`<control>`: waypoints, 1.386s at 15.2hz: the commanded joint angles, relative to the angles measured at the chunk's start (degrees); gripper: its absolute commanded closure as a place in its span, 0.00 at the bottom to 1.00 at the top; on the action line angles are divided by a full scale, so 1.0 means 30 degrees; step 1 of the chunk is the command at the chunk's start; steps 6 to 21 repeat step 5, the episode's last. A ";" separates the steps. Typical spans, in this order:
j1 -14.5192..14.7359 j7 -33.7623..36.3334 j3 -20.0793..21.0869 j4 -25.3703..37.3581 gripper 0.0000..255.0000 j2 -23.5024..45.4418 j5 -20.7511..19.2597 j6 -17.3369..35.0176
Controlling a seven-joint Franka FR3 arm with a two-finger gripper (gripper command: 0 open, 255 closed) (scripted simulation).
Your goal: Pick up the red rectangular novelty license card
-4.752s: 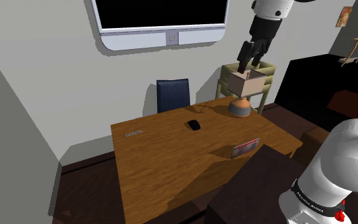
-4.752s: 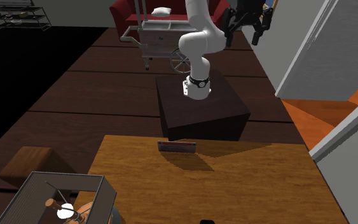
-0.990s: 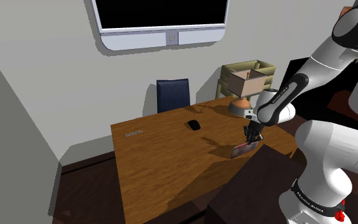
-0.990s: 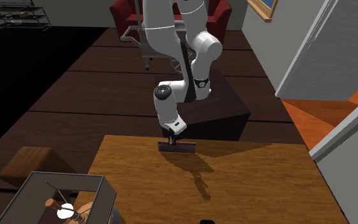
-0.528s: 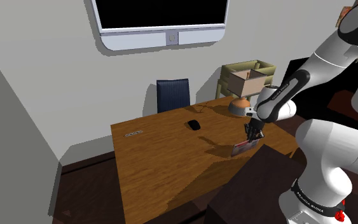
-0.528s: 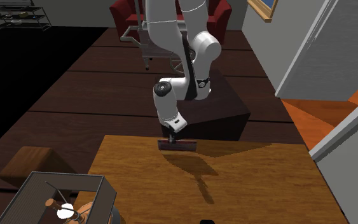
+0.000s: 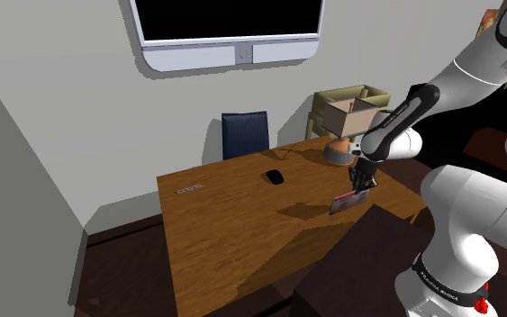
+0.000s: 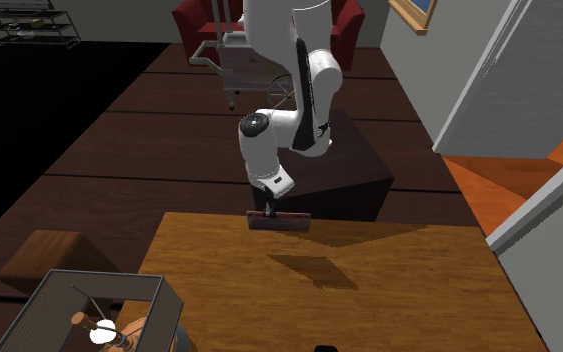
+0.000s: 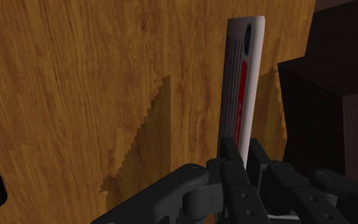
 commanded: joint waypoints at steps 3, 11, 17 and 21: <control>-0.2606 -0.2368 0.3383 -0.0275 1.00 0.1763 0.3472 -0.0958; -0.2674 -0.2498 0.3490 -0.0280 1.00 0.1852 0.3659 -0.0997; -0.2674 -0.2498 0.3490 -0.0280 1.00 0.1852 0.3659 -0.0997; -0.2674 -0.2498 0.3490 -0.0280 1.00 0.1852 0.3659 -0.0997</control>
